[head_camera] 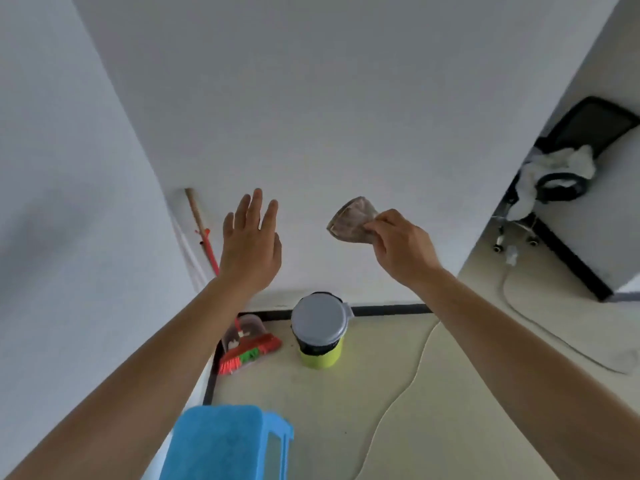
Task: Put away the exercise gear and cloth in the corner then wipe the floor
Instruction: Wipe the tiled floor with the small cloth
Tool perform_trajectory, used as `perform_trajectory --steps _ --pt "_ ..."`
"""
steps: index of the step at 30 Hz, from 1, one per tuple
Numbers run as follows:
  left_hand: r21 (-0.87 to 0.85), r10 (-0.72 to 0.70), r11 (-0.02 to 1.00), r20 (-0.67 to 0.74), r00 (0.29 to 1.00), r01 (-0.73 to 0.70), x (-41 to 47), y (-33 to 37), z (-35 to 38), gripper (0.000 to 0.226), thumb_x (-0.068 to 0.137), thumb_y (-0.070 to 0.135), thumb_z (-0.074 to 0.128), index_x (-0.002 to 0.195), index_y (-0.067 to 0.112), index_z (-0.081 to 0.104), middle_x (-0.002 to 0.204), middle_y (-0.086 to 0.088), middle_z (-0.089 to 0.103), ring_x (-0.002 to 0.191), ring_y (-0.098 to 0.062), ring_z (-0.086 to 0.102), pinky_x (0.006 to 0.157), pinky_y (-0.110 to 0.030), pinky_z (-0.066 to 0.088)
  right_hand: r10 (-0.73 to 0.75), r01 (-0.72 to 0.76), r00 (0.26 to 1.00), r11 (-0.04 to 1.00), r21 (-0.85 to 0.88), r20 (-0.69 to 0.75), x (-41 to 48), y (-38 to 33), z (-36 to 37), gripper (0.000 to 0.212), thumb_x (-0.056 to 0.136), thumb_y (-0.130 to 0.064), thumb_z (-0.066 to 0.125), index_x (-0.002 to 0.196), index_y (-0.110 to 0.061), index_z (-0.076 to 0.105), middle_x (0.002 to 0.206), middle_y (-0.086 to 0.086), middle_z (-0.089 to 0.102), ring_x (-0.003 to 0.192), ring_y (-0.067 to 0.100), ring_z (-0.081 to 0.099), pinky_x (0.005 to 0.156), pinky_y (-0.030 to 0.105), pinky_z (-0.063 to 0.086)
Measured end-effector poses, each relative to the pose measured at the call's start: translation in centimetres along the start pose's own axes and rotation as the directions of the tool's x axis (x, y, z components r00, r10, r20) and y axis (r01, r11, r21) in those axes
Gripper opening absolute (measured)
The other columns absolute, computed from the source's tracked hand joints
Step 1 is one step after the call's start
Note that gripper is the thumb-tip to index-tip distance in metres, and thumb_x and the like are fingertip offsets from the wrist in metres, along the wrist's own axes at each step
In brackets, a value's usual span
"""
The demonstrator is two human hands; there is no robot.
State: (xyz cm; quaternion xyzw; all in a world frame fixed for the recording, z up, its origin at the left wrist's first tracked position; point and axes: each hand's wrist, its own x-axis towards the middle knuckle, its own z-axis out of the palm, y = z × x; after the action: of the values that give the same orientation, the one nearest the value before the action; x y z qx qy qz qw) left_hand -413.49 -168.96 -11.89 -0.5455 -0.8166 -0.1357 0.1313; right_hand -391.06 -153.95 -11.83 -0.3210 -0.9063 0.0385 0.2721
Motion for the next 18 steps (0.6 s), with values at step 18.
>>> perform_trajectory --steps 18 --pt "-0.243 0.696 0.651 -0.187 0.693 -0.719 6.3 71.1 3.1 0.059 0.098 0.033 0.029 0.152 0.01 0.03 0.161 -0.017 0.024 0.15 -0.033 0.02 0.114 -0.061 0.022 0.625 -0.735 0.664 0.646 -0.204 -0.411 -35.4 45.6 -35.7 0.03 0.094 -0.02 0.054 0.12 -0.019 0.068 0.119 0.003 0.061 0.091 0.031 0.067 0.07 0.037 0.052"
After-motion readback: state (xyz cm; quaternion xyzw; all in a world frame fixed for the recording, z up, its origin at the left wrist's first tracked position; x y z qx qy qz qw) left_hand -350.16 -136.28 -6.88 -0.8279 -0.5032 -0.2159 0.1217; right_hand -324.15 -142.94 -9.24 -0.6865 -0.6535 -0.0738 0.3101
